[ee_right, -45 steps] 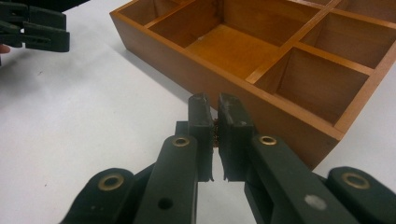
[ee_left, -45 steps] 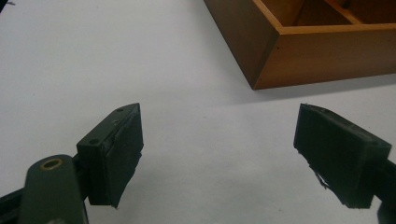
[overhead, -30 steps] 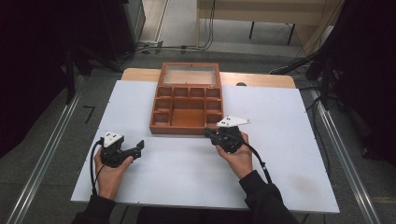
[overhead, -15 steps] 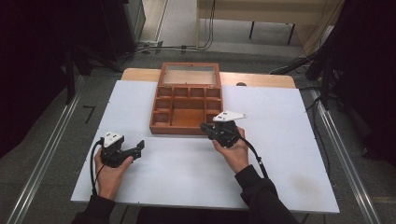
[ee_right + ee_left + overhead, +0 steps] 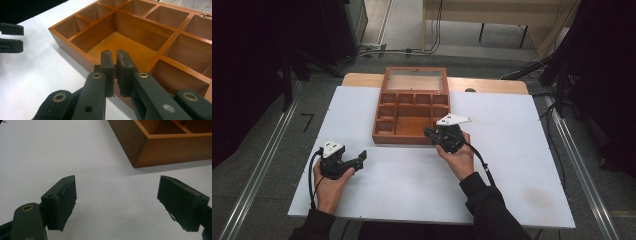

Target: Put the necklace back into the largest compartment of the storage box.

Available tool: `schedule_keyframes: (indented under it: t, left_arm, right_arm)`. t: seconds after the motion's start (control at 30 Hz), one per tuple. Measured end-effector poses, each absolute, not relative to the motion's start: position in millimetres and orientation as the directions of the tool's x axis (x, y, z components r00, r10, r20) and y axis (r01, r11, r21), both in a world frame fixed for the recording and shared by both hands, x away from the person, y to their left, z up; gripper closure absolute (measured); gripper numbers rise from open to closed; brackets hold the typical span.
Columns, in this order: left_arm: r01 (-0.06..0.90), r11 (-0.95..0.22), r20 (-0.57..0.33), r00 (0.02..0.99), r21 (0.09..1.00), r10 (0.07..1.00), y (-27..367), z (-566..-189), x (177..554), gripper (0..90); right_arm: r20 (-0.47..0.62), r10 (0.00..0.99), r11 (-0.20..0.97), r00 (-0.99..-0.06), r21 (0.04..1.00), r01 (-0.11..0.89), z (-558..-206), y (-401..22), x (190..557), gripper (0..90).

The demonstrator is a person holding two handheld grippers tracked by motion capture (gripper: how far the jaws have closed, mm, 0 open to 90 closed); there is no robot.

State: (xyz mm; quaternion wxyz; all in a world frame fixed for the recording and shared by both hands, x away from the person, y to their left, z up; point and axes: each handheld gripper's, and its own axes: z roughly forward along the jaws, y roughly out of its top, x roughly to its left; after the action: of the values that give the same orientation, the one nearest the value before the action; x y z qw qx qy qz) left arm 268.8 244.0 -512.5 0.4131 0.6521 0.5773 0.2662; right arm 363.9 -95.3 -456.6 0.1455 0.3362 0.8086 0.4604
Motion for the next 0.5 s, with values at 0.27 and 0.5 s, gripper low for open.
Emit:
schedule_keyframes:
  t: [0.27,0.5]
  left_arm:
    - [0.532,0.011,-0.130,0.187,0.846,0.974,244.7,-512.2,268.5,16.3]
    - [0.530,0.012,-0.132,0.190,0.848,0.973,244.5,-511.9,268.3,16.3]
  right_arm:
    - [0.066,0.678,0.353,-0.732,0.844,0.404,-454.5,-89.5,368.8,82.5]
    - [0.070,0.684,0.346,-0.726,0.845,0.407,-455.7,-86.8,373.7,82.5]
